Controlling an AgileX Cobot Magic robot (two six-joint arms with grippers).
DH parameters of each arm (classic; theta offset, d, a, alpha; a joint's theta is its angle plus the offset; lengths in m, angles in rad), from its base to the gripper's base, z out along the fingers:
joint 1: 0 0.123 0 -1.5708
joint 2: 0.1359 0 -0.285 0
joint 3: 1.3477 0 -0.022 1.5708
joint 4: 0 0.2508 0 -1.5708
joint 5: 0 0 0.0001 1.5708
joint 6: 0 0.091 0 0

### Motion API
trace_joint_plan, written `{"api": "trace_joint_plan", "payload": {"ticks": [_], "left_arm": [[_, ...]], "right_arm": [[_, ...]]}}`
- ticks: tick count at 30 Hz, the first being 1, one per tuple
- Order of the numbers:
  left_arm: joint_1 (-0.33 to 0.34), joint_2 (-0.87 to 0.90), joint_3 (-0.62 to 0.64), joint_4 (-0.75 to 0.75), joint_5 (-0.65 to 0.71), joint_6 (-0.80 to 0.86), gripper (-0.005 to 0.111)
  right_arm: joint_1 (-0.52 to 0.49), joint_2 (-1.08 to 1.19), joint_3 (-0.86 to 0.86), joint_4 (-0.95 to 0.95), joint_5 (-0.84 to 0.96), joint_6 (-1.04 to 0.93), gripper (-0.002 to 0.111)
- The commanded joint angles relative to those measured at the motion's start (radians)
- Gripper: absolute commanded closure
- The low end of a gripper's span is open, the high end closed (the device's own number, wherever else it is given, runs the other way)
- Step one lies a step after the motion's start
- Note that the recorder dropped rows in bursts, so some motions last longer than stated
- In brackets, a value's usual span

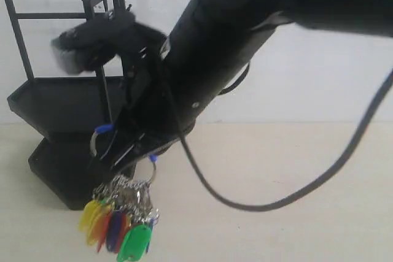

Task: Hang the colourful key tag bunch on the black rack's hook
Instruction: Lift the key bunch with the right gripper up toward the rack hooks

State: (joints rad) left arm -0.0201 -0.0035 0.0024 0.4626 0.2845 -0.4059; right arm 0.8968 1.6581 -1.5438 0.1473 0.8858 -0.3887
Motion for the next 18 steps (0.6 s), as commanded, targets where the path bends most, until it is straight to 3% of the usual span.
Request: {"api": "trace_joint_plan", "payload": {"ticks": [1, 3, 4, 7, 10, 11, 13, 14, 16, 18], "left_arm": [[-0.001, 0.004, -0.002, 0.000, -0.001, -0.006, 0.102], [-0.001, 0.004, -0.002, 0.000, -0.001, -0.006, 0.102], [-0.001, 0.004, -0.002, 0.000, -0.001, -0.006, 0.102], [-0.001, 0.004, -0.002, 0.000, -0.001, -0.006, 0.102], [-0.001, 0.004, -0.002, 0.000, -0.001, -0.006, 0.102], [-0.001, 0.004, -0.002, 0.000, -0.001, -0.006, 0.102], [-0.001, 0.004, -0.002, 0.000, -0.001, -0.006, 0.102], [-0.001, 0.004, -0.002, 0.000, -0.001, -0.006, 0.102], [-0.001, 0.004, -0.002, 0.000, -0.001, -0.006, 0.102], [-0.001, 0.004, -0.002, 0.000, -0.001, -0.006, 0.102]], "right_arm": [[-0.008, -0.078, -0.003, -0.033, 0.039, 0.113, 0.109], [0.016, -0.086, -0.005, 0.072, 0.125, -0.129, 0.109], [0.018, -0.091, -0.005, 0.050, 0.126, -0.144, 0.109], [-0.014, -0.103, -0.003, -0.097, 0.027, 0.230, 0.109], [0.007, -0.101, -0.003, 0.006, 0.091, -0.019, 0.109], [0.009, -0.101, -0.003, -0.015, 0.090, -0.017, 0.109], [0.007, -0.103, -0.003, -0.172, 0.025, 0.267, 0.109], [0.009, -0.103, -0.003, -0.209, 0.025, 0.293, 0.109], [0.026, -0.101, -0.003, -0.139, 0.068, 0.097, 0.109], [0.030, -0.101, -0.003, -0.225, 0.059, 0.190, 0.109]]}}
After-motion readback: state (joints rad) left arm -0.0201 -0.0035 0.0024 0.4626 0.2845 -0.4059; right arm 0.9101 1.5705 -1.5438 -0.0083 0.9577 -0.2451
